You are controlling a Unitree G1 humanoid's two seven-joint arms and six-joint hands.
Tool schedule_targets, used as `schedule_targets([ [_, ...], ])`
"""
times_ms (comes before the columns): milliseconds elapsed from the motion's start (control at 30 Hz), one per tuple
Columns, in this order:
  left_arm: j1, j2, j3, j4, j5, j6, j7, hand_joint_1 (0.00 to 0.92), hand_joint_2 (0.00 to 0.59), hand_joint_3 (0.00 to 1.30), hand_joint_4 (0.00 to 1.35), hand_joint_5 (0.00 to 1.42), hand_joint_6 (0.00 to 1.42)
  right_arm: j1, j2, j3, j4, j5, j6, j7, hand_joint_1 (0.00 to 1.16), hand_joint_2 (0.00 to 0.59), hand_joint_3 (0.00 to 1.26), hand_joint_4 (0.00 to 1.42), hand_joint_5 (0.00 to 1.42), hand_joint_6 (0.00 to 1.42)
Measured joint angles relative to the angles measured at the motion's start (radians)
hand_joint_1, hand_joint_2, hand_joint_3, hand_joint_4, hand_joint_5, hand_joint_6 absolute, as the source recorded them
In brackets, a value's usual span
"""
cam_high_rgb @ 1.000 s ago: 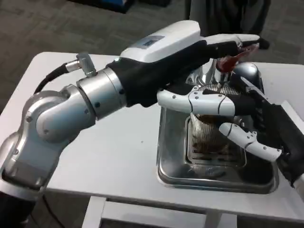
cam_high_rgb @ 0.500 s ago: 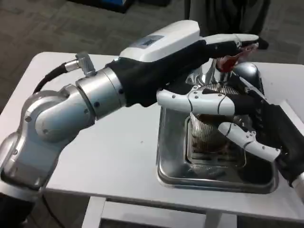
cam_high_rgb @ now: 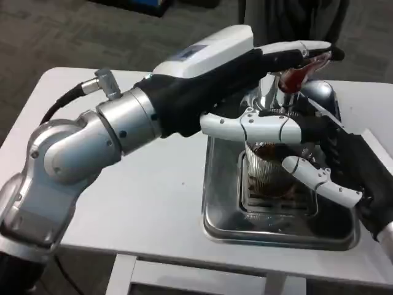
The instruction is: Grasp the cup under the faucet to collect the drink, then remove the cup.
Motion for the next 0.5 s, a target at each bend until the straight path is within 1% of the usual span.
schedule_targets([
  [200,0.013,-0.011,0.016,-0.003,-0.004,0.008,0.004,0.072,0.083,0.16,0.10,0.24,0.21,0.000,0.000,-0.001,-0.001,0.001,0.000,0.000,0.51,0.269,0.10,0.09,0.21,0.29],
  [333,0.019,-0.028,0.028,-0.003,-0.006,0.015,0.007,0.072,0.082,0.15,0.10,0.24,0.21,0.001,0.000,-0.002,-0.001,0.002,0.000,0.000,0.51,0.269,0.10,0.09,0.21,0.28],
  [500,0.021,-0.036,0.035,-0.003,-0.006,0.018,0.011,0.072,0.082,0.14,0.09,0.24,0.21,0.004,0.000,-0.003,-0.002,0.004,0.000,0.000,0.51,0.269,0.10,0.09,0.21,0.28],
])
